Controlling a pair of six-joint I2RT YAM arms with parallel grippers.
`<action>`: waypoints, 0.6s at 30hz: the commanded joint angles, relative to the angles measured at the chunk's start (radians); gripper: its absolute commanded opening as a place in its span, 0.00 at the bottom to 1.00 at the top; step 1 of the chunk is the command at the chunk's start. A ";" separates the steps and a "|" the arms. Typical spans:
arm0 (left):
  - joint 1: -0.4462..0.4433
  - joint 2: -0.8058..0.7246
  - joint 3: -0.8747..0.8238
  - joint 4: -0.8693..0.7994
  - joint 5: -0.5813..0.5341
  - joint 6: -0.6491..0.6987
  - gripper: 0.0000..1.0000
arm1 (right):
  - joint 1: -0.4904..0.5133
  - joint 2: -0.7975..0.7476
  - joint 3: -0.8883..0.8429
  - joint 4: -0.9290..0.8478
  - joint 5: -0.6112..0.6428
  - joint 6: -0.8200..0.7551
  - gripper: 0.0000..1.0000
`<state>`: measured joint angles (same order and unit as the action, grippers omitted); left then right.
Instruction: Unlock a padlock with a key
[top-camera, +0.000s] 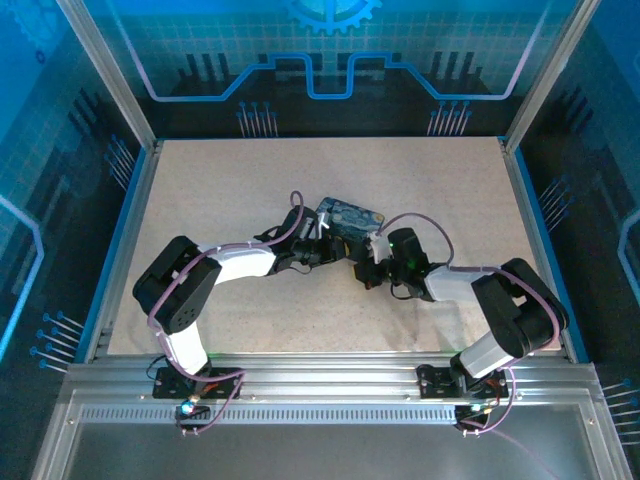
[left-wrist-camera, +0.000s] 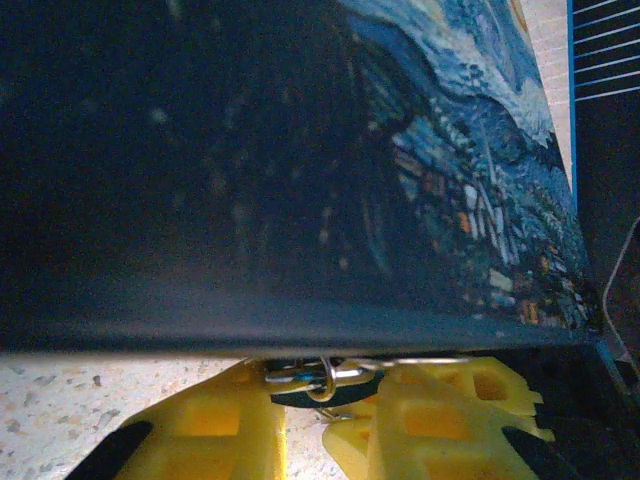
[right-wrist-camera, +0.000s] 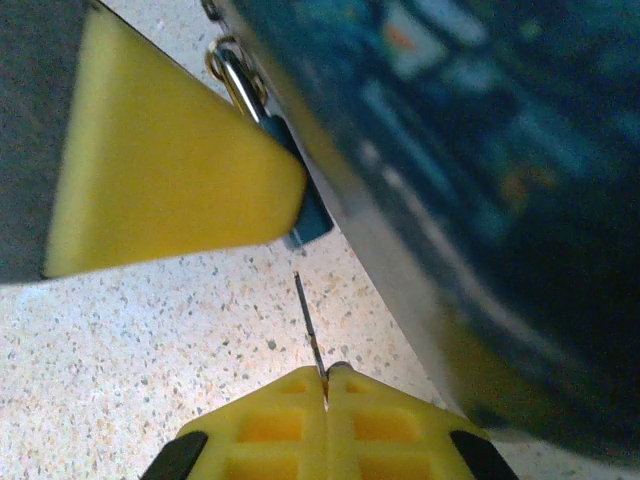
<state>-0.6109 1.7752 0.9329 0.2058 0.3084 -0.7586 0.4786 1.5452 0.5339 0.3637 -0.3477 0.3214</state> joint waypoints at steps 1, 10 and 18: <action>-0.003 -0.035 0.000 0.004 0.018 0.004 0.17 | -0.017 0.012 0.027 0.019 -0.020 0.008 0.00; -0.004 -0.033 -0.002 0.004 0.018 0.007 0.17 | -0.031 0.016 0.031 0.023 -0.032 0.013 0.00; -0.003 -0.029 0.000 0.003 0.020 0.006 0.17 | -0.035 0.019 0.040 0.026 -0.040 0.013 0.00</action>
<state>-0.6106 1.7752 0.9329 0.2062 0.3080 -0.7586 0.4568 1.5452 0.5457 0.3676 -0.3714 0.3248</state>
